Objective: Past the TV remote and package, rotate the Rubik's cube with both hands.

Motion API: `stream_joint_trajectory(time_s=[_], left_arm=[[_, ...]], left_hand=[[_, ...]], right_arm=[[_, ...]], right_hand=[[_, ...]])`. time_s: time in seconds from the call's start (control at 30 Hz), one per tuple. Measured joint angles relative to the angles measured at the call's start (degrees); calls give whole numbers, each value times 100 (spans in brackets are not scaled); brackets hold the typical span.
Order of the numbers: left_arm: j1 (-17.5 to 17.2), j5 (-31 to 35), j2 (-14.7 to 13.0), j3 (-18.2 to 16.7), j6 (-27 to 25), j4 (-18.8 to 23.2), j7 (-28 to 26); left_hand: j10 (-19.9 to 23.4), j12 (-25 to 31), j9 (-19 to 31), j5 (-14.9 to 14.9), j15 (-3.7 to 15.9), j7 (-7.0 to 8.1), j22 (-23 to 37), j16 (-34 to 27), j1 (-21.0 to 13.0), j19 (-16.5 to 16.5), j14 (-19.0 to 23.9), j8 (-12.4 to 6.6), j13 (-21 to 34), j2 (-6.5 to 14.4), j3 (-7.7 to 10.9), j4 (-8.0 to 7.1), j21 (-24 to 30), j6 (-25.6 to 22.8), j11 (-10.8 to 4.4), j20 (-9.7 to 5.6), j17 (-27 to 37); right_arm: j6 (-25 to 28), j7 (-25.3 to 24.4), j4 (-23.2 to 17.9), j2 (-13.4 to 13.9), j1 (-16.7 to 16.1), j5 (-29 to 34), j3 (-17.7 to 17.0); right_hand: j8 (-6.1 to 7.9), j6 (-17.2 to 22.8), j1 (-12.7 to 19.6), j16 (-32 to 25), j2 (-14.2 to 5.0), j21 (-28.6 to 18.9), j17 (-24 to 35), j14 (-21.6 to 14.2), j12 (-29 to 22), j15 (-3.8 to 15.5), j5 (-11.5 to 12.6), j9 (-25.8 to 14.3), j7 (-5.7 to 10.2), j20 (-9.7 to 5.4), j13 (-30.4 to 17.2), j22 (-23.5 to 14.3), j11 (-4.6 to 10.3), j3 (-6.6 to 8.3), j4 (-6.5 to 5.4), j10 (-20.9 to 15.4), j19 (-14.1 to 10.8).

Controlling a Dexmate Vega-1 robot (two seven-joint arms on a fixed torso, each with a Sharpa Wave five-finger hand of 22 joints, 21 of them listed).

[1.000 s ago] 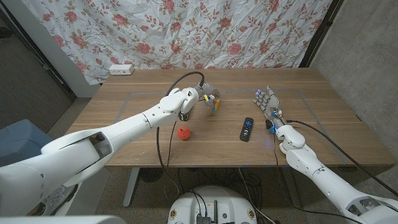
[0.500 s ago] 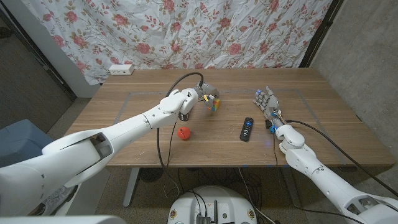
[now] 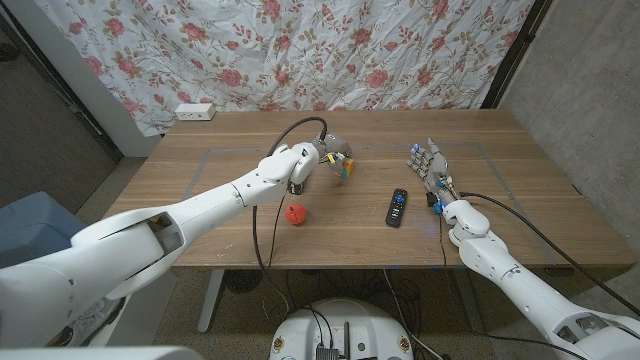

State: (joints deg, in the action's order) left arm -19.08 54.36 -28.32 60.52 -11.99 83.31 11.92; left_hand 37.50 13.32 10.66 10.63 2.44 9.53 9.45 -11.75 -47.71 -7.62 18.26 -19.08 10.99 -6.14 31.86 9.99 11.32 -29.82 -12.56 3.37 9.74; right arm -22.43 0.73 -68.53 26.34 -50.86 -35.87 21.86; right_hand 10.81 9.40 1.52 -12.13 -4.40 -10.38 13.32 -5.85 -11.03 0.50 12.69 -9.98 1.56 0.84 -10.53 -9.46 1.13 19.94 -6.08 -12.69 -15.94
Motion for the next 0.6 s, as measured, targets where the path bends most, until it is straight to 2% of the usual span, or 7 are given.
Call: stream_joint_trajectory(time_s=[0.07, 0.27, 0.6], left_arm=[[7, -2, 2, 7, 0, -6, -9], [19, -3, 3, 28, 0, -2, -21], [24, 15, -35, 37, -29, 95, 33]], left_hand=[[49, 0, 0, 0, 9, -42, 0, 0, -37, 0, 10, -7, 10, -11, -19, -18, 0, -40, 7, 0, 0], [173, -1, 0, 0, -8, -41, 0, 0, -57, -23, 89, -62, 10, -3, -63, -31, 0, -246, 4, -23, 0], [241, 0, 0, 0, -8, -55, 0, 0, -57, -41, 151, -65, 10, -3, -115, -36, -7, -317, -3, -41, -1]], right_arm=[[5, -5, -10, 4, 0, 1, 0], [17, -14, -34, 17, -8, 2, -1], [34, -16, -60, 34, -17, 2, -4]], right_hand=[[0, 0, 0, 0, 0, 0, 0, 0, 0, 0, 0, 0, 0, 0, 0, 0, 0, 0, 0, 0, 0], [0, 0, 0, 0, 0, 0, 0, 0, 0, 0, 0, 0, 0, 0, 0, 0, 0, 0, 0, 0, 0], [0, 0, 0, 0, 0, 0, 0, 0, 0, 0, 0, 0, 0, -1, 0, 0, 0, 0, 0, 0, 0]])
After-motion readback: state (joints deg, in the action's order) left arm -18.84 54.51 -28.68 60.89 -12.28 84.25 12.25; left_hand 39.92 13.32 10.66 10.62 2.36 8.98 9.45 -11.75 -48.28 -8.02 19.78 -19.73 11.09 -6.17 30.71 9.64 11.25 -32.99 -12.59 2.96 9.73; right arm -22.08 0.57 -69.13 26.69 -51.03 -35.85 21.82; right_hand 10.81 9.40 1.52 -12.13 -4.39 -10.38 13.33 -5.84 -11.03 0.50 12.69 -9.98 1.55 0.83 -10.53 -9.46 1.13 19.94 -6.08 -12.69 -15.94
